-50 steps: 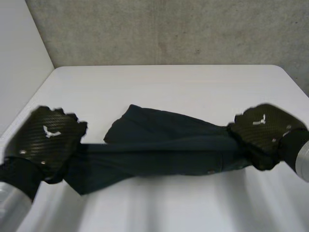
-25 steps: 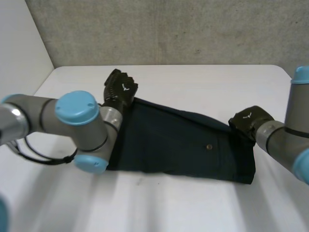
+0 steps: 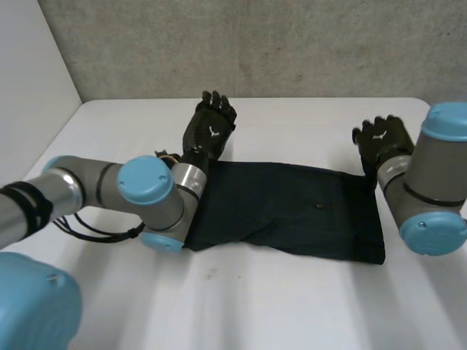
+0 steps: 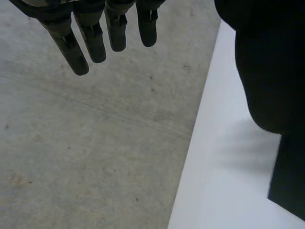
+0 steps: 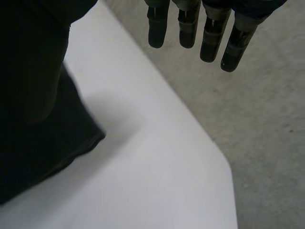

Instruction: Fold the shorts.

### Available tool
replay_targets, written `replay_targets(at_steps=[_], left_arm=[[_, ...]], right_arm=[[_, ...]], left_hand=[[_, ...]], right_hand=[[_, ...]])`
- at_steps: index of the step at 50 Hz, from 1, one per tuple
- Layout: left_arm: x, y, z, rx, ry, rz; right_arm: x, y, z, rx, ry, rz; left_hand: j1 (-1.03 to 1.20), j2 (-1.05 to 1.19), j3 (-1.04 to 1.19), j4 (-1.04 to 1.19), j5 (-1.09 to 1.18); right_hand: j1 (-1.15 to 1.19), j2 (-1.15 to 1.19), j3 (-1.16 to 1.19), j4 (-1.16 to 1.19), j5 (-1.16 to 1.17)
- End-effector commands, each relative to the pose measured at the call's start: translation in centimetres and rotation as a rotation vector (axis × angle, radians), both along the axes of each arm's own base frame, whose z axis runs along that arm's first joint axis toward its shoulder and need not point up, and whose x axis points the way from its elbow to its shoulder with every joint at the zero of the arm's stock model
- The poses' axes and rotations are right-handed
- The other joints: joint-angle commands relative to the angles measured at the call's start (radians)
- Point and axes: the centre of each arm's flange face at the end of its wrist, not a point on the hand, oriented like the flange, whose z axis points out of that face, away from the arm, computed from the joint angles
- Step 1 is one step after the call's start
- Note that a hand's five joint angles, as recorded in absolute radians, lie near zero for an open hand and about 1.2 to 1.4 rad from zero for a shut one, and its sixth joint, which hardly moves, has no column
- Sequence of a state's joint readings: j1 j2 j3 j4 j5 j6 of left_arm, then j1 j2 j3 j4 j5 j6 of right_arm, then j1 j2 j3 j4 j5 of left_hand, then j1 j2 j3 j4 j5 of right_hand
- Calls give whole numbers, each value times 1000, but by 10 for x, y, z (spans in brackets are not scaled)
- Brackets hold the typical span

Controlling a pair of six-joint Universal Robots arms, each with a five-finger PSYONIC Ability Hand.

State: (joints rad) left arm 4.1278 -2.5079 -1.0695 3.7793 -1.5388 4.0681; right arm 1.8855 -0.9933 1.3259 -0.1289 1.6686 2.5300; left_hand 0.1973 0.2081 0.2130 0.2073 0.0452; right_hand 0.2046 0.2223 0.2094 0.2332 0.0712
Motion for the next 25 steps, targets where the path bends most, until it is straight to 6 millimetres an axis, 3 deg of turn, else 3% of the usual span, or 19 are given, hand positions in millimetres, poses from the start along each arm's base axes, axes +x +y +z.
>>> replay_targets(at_steps=[1,7,12,18,25], left_arm=[[28,42,61,115,186,-50],[51,80,71,348,351,-85],[72,113,51,602,387,-45],[85,133,33,712,358,-2],[90,136,37,661,394,46]], right_arm=[[-11,37,50,-47,-125,32],[-29,69,33,131,-114,67],[-41,94,-3,314,-158,77],[-50,94,-23,300,-188,60],[-50,82,-53,291,-187,61]], left_hand=[[-22,-33,-38,-32,-44],[1,-9,-14,-9,-21],[25,14,9,15,3],[72,61,56,62,50],[69,58,53,59,47]], right_hand=[[-30,-48,-35,-59,-71],[-30,-48,-35,-59,-71],[-30,-48,-35,-59,-71],[15,-2,11,-13,-26],[259,241,254,230,218]])
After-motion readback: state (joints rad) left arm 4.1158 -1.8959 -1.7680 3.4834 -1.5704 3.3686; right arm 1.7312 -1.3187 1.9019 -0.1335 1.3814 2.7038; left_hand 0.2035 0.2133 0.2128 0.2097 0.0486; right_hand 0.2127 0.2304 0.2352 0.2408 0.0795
